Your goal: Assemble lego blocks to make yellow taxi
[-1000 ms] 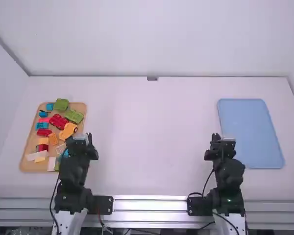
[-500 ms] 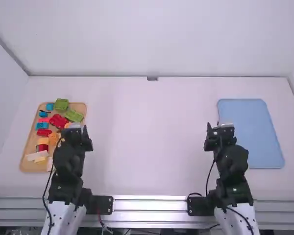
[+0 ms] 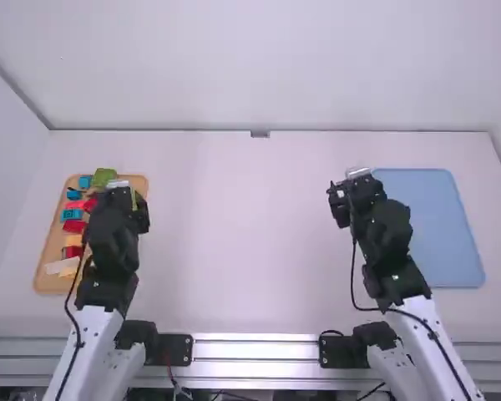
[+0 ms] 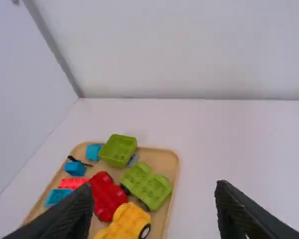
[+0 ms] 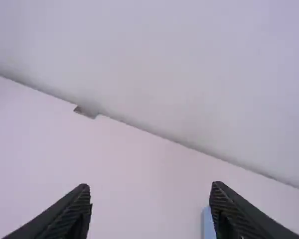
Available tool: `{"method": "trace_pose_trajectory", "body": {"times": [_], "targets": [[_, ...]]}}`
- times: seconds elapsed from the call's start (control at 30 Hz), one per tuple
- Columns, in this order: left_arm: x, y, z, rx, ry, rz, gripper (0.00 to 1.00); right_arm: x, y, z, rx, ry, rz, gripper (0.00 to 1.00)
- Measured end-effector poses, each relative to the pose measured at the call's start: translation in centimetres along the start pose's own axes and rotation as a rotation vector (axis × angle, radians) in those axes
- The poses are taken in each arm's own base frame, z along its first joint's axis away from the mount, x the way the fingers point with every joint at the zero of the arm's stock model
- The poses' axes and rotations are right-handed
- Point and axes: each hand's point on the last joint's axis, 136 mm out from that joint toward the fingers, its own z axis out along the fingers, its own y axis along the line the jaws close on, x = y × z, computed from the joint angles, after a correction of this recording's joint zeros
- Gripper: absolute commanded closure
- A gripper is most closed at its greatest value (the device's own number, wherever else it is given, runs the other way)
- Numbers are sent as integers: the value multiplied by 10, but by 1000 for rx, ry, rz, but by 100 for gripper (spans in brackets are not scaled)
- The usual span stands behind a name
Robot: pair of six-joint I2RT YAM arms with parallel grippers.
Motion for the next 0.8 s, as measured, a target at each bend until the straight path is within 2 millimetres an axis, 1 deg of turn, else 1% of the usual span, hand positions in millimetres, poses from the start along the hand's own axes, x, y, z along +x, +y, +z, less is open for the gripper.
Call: {"method": "trace_pose_trajectory", "body": {"times": [0.13, 0.2, 0.23, 0.3, 0.4, 0.43, 0.47, 0.5, 0.57, 0.6, 0.63, 0.7, 0.73, 0.77, 0.8], "targets": [[1, 15, 8, -29, 88, 9, 25, -11, -4, 14, 9, 13, -9, 25], [-1, 32, 14, -38, 169, 3, 20, -17, -8, 24, 20, 21, -6, 20], [-1, 32, 14, -38, 169, 3, 20, -17, -8, 24, 20, 21, -6, 20], [-6, 50, 21, -50, 233, -4, 16, -23, -11, 35, 30, 29, -5, 17], [-7, 65, 27, -49, 309, -5, 13, -27, -12, 46, 28, 39, -8, 13], [-5, 72, 31, -44, 361, 1, 11, -28, -13, 50, 28, 41, -11, 11], [-2, 78, 33, -38, 418, 0, 9, -29, -12, 54, 25, 45, -16, 10], [-1, 81, 34, -37, 435, 3, 9, -30, -12, 56, 23, 45, -16, 10], [8, 90, 41, 15, 561, 32, 7, -36, -10, 64, 19, 38, -25, 7], [14, 91, 43, 64, 629, 59, 6, -40, -8, 67, 14, 32, -31, 6], [14, 92, 43, 71, 637, 62, 5, -41, -8, 68, 14, 30, -34, 6], [30, 90, 46, 213, 801, 129, 3, -50, -2, 74, 2, 10, -47, 4], [34, 90, 49, 245, 836, 151, 3, -53, 0, 77, -4, 3, -50, 3], [34, 90, 49, 245, 836, 151, 3, -53, 0, 77, -4, 3, -50, 3], [40, 92, 56, 291, 887, 188, 2, -56, 3, 79, -9, -3, -55, 2]]}}
